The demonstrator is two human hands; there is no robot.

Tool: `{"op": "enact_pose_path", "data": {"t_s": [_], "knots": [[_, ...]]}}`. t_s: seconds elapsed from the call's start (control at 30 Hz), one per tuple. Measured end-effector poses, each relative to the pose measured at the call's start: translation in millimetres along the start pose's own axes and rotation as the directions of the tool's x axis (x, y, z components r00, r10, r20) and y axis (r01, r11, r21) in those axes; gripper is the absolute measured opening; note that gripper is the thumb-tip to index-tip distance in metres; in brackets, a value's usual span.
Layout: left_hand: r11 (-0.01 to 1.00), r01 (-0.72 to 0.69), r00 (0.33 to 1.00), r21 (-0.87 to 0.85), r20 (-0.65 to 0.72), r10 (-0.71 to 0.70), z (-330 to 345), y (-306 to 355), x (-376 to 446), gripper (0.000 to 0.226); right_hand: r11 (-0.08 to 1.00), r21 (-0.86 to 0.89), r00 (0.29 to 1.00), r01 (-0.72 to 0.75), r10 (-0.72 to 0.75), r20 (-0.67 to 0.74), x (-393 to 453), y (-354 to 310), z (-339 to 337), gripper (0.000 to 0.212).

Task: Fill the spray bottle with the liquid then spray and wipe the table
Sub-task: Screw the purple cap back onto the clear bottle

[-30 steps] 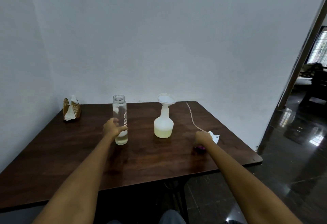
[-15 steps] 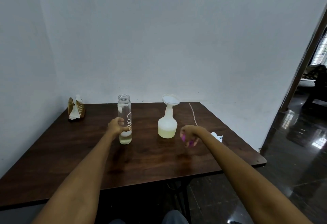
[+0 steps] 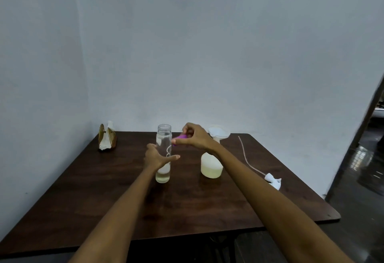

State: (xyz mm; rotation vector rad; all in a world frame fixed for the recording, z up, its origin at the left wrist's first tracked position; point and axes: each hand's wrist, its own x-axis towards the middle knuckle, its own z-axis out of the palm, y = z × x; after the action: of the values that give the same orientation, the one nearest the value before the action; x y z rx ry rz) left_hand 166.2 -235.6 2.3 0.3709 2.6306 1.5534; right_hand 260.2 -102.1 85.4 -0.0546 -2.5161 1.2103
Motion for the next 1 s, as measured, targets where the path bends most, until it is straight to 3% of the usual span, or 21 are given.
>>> {"op": "enact_pose_path", "data": {"t_s": [0.17, 0.3, 0.43, 0.53, 0.7, 0.83, 0.93, 1.0], "knots": [[0.997, -0.065, 0.995, 0.046, -0.072, 0.068, 8, 11, 3, 0.058, 0.986, -0.069, 0.979, 0.153, -0.161, -0.128, 34, -19, 9, 0.038], [0.995, -0.085, 0.996, 0.053, -0.027, 0.087, 2, 8, 9, 0.051, 0.924, -0.321, 0.978, 0.208, -0.187, 0.093, 66, -20, 15, 0.057], [0.989, -0.115, 0.99, 0.089, 0.087, 0.107, -10, 4, 20, 0.039, 0.814, -0.529, 0.948, 0.24, -0.079, 0.308, 86, -33, 22, 0.056], [0.981, -0.166, 0.978, 0.099, 0.148, 0.15, -13, 5, 25, 0.039, 0.758, -0.6, 0.904, 0.255, 0.034, 0.427, 98, -49, 20, 0.051], [0.985, -0.156, 0.966, 0.067, 0.217, 0.138, -18, 6, 30, 0.044, 0.763, -0.588, 0.843, 0.268, 0.109, 0.526, 108, -63, 17, 0.052], [0.989, -0.142, 0.962, 0.03, 0.239, 0.131, -19, 4, 34, 0.046, 0.788, -0.568, 0.85, 0.237, 0.115, 0.514, 113, -65, 17, 0.041], [0.987, -0.155, 0.967, 0.03, 0.207, 0.146, -17, 0, 34, 0.042, 0.796, -0.598, 0.891, 0.095, 0.2, 0.408, 109, -68, 18, 0.025], [0.984, -0.172, 0.971, 0.04, 0.174, 0.163, -15, 0, 32, 0.035, 0.733, -0.678, 0.937, 0.05, 0.201, 0.286, 105, -63, 24, 0.038]]}}
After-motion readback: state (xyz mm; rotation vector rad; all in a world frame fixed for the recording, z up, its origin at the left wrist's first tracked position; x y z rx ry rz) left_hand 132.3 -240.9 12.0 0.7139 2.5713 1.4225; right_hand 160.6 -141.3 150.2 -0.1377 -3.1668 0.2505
